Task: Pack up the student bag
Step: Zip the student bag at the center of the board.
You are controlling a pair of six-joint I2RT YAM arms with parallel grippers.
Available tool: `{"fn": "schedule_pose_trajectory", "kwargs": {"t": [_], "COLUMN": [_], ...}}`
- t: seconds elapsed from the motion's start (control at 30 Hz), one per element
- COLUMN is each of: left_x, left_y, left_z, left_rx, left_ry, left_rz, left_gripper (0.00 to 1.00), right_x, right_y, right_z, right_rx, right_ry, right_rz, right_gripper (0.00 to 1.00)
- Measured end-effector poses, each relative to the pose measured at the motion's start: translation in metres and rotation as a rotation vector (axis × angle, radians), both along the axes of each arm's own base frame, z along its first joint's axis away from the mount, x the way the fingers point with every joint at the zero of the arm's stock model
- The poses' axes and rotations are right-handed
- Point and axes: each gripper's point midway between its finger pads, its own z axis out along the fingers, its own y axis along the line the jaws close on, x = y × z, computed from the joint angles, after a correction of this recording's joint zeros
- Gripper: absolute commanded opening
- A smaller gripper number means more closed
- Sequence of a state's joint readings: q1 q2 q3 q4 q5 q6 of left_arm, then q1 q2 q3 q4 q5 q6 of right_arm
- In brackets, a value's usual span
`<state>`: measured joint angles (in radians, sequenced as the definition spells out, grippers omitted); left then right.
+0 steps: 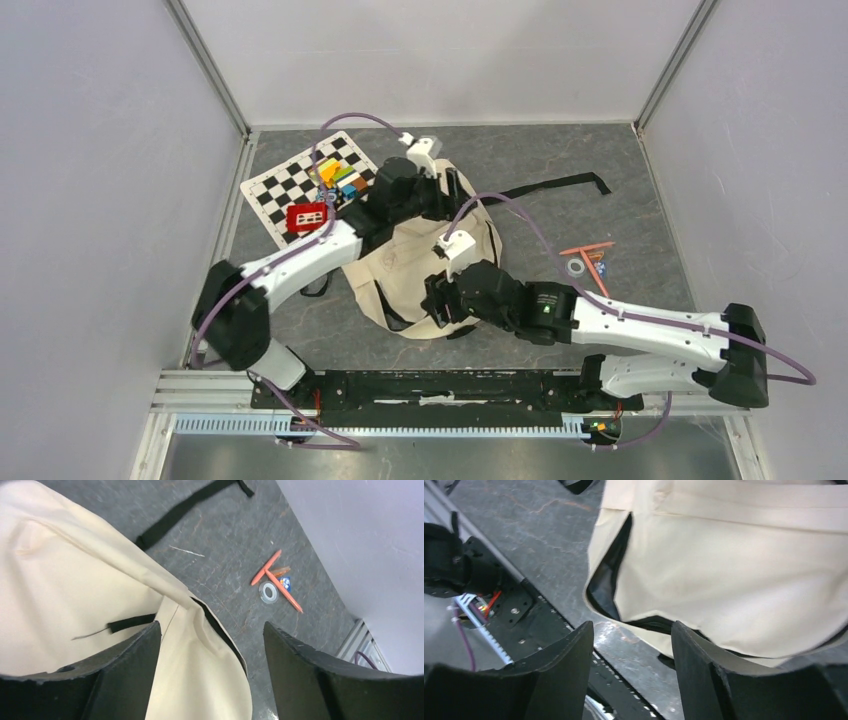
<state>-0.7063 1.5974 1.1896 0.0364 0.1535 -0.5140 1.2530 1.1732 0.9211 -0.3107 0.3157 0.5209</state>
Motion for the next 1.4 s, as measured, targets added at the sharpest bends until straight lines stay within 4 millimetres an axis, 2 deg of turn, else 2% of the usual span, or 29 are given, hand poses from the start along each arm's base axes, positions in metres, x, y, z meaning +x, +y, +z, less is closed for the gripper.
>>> {"fn": "schedule_pose_trajectory", "kwargs": {"t": [0.1,0.23,0.43,0.53,0.7,0.9,1.03,1.13,1.4], "left_x": [-0.01,-0.036,-0.083,-0.112,-0.161,-0.194,-0.202,-0.204,-0.213], "left_y": [0.028,0.059,0.091,0.104,0.116,0.123,0.125,0.121,0.105], "left_z": [0.028,0.033,-0.002,-0.024,-0.064,-0.1,-0.118,-0.122,-0.138], "left_rx": [0.0,0.012,0.063,0.061,0.062,0.057,0.083,0.092,0.134], "left_ry": [-0.08,-0.098,-0.02,0.04,0.157,0.263,0.305,0.31,0.321], "left_rz": [0.058,0.091,0.067,0.053,0.024,0.034,0.057,0.06,0.032], "left_gripper": [0.85,0.85,0.81,0.77,0.75,0.68,0.61,0.56,0.5], "right_x": [0.011,0.036,0.075,0.081,0.074,0.062,0.058,0.06,0.062], "right_y": [-0.018,-0.05,-0.109,-0.122,-0.118,-0.111,-0.107,-0.102,-0.099], "right_z": [0.005,0.007,-0.003,-0.016,-0.042,-0.066,-0.068,-0.062,-0.056], "right_rx": [-0.019,-0.051,-0.058,-0.059,-0.02,0.081,0.125,0.16,0.189], "right_ry": [-0.025,-0.037,-0.032,-0.013,0.058,0.141,0.167,0.161,0.156], "right_rz": [-0.052,-0.155,-0.346,-0.386,-0.39,-0.399,-0.398,-0.395,-0.397], "right_gripper": [0.69,0.77,0.92,0.95,0.98,0.98,0.98,0.98,0.98]}}
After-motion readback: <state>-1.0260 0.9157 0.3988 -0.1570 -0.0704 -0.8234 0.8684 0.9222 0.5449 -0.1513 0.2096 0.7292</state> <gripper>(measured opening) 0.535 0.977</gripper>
